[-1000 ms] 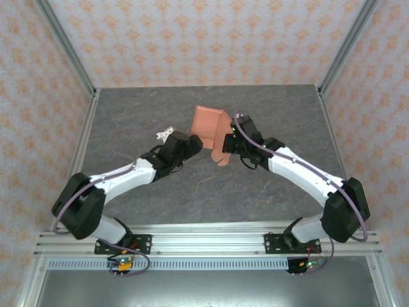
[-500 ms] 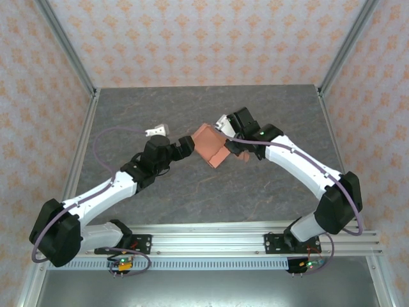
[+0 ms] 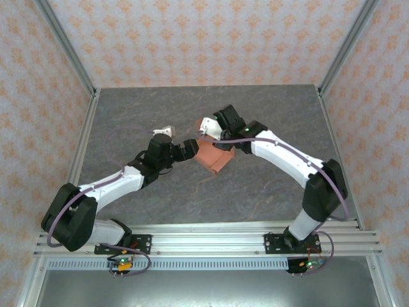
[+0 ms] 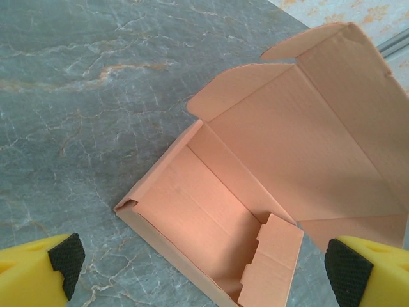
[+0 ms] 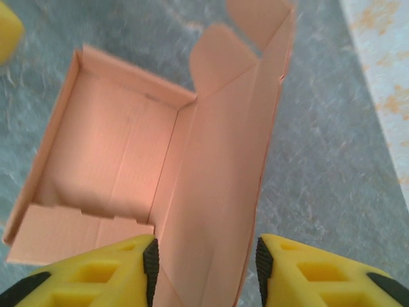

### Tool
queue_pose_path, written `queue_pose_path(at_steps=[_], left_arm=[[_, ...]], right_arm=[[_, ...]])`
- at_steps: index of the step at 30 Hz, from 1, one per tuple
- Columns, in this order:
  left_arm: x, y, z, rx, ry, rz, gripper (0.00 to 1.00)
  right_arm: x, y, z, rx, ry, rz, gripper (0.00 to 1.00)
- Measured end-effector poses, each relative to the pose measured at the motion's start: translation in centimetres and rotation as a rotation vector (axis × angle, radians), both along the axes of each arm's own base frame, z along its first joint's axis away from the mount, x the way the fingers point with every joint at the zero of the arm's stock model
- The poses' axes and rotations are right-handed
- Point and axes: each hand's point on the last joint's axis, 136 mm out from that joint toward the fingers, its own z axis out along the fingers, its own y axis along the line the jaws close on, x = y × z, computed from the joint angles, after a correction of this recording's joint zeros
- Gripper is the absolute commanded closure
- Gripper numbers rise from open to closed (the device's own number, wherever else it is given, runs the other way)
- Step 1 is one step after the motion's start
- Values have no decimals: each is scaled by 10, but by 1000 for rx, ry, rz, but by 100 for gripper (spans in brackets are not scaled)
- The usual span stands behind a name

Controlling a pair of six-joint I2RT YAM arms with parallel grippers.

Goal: Fold the paper box

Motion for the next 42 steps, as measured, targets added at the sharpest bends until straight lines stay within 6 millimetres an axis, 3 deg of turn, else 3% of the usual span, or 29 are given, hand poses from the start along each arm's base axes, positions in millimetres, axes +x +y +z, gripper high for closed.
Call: queue_pose_path(at_steps=[3, 7, 11, 16, 21, 26, 30, 37, 42], left_arm=[[4, -1, 0, 51, -24, -26, 0], [24, -12, 5, 123, -67, -77, 2], [44, -25, 7, 182, -108, -138, 3], [62, -40, 7, 218, -139, -194, 6], [67, -46, 6, 219, -149, -220, 8], [66, -48, 8, 211, -158, -227, 9], [54, -43, 5, 207, -152, -234, 9], [31, -31, 14, 196, -170, -232, 9], [15, -19, 12, 196, -168, -213, 7]], right_arm=[[-13, -13, 16, 186, -20, -112, 43], [-28, -32, 27, 438, -7, -308, 41], [-44, -44, -1, 603, 79, -471, 37], [-54, -59, -45, 612, 158, -615, 40], [-39, -60, -45, 645, 127, -663, 64], [-15, -58, -52, 612, 112, -653, 77], [6, -48, -51, 547, 97, -565, 82], [36, -24, -43, 412, 67, -295, 80], [52, -29, -42, 369, 89, -138, 80]])
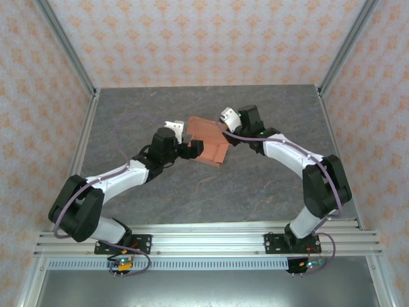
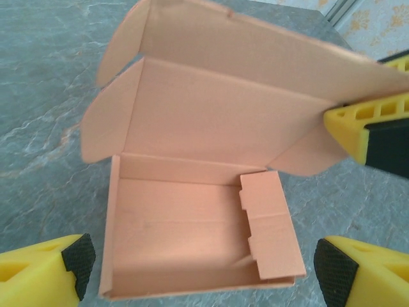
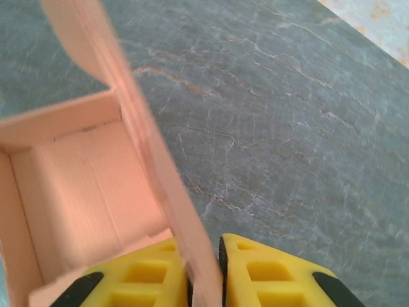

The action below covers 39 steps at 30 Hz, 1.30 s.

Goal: Fold the paper box

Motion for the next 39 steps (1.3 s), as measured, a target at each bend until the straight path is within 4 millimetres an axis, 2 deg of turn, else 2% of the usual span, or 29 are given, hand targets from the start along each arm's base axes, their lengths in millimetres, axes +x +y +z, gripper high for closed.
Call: queue_pose_path(at_steps=[3, 9, 12, 15, 17, 22, 29, 36, 39], left_arm=[[-7, 8, -1, 3, -4, 23, 7], [-9, 18, 7, 10, -34, 61, 6], [-7, 23, 8, 16, -41, 81, 6], [-6, 28, 7, 25, -39, 101, 6], [-5, 32, 5, 38, -34, 117, 6], [-2, 44, -3, 50, -5, 154, 9], [7, 54, -26, 39, 93, 189, 27], [15, 45, -19, 14, 102, 173, 29], [16, 45, -22, 13, 116, 178, 29]], right_arm=[[-2, -1, -3, -50, 9, 130, 80], [-3, 21, -1, -143, 7, 426, 81], [0, 24, -4, -188, -9, 506, 79], [7, 27, -4, -215, -22, 543, 58], [12, 30, -1, -210, -32, 539, 51], [16, 38, 7, -82, -3, 437, 48], [-18, 28, -1, 150, 117, 205, 47], [-12, 12, -9, 284, 178, -64, 47], [-14, 3, -15, 350, 209, -177, 44]])
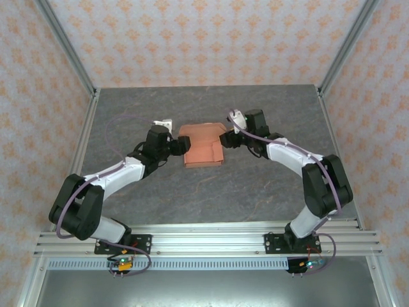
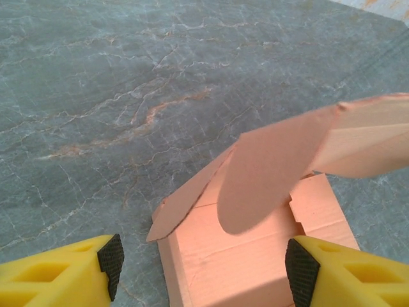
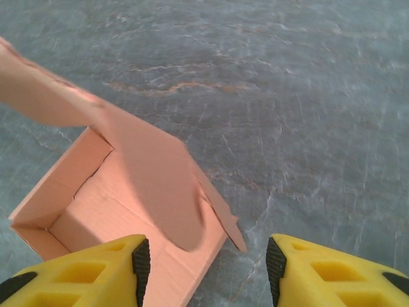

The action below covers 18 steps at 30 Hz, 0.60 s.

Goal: Fold the paper box

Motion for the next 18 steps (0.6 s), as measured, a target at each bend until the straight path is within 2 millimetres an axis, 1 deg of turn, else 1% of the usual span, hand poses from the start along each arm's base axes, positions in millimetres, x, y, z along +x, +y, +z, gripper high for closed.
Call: queue_pose_path(at_steps=[4, 6, 9, 12, 14, 16, 18], left_arm=[[-1, -1, -12, -22, 45, 18, 30], [-2, -3, -19, -40, 73, 24, 31], [-3, -5, -34, -70, 124, 43, 32], [-9, -5, -50, -92, 179, 59, 32], [-12, -5, -58, -100, 204, 72, 32], [-13, -7, -64, -105, 222, 79, 33], [-15, -10, -69, -108, 235, 80, 38]], right_arm=[[-24, -15, -12, 110, 95, -157, 45], [-30, -18, -15, 140, 127, -224, 46], [-39, -9, -16, 175, 158, -272, 49], [-46, 2, -17, 190, 182, -287, 57], [-46, 7, -22, 193, 191, -298, 60], [-45, 8, -32, 179, 205, -318, 61], [-43, 7, -48, 151, 228, -342, 61]])
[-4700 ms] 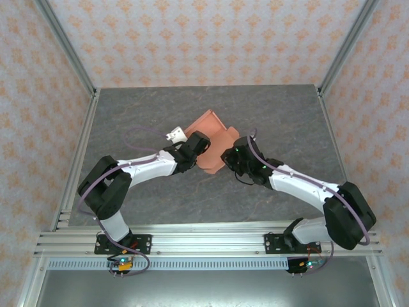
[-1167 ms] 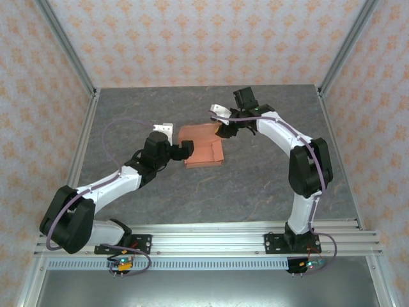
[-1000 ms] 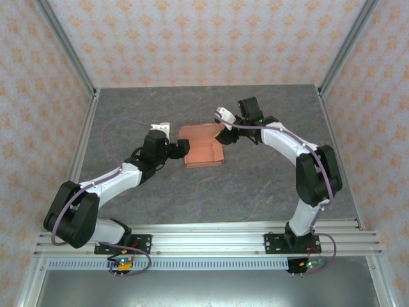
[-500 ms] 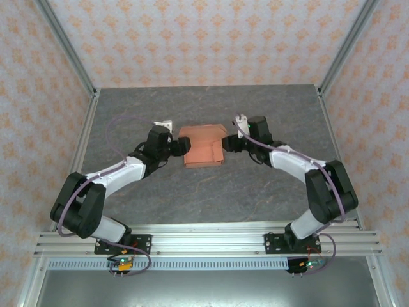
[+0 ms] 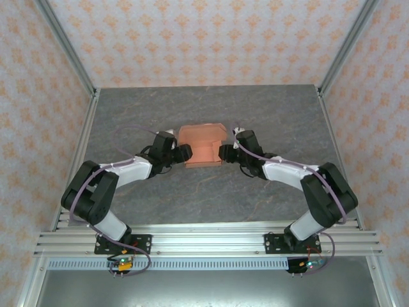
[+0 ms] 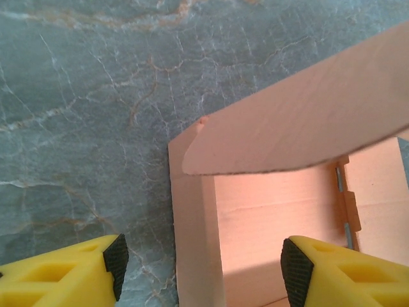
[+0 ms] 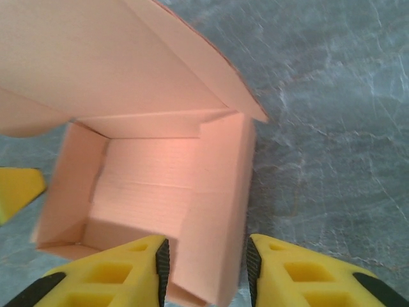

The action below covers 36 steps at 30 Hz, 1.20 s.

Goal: Fold the paper box

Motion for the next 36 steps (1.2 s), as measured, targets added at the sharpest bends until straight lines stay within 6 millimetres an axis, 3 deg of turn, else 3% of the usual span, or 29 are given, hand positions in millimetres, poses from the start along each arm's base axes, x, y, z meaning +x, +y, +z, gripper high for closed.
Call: queue_pose_path(at_steps=[6, 11, 15, 26, 36], left_arm=[[-5, -9, -11, 14, 22, 1, 53], [0, -9, -30, 39, 60, 28, 65], [10, -10, -28, 45, 49, 50, 74], [7, -5, -30, 122, 71, 97, 86], [-6, -11, -26, 192, 82, 103, 89]], right_arm=[[6, 3, -27, -70, 34, -25, 60], [14, 12, -23, -98, 3, -36, 58], [20, 19, -14, -135, -28, -53, 57], [26, 19, -23, -274, 12, -100, 57], [29, 22, -27, -443, 13, -132, 60]])
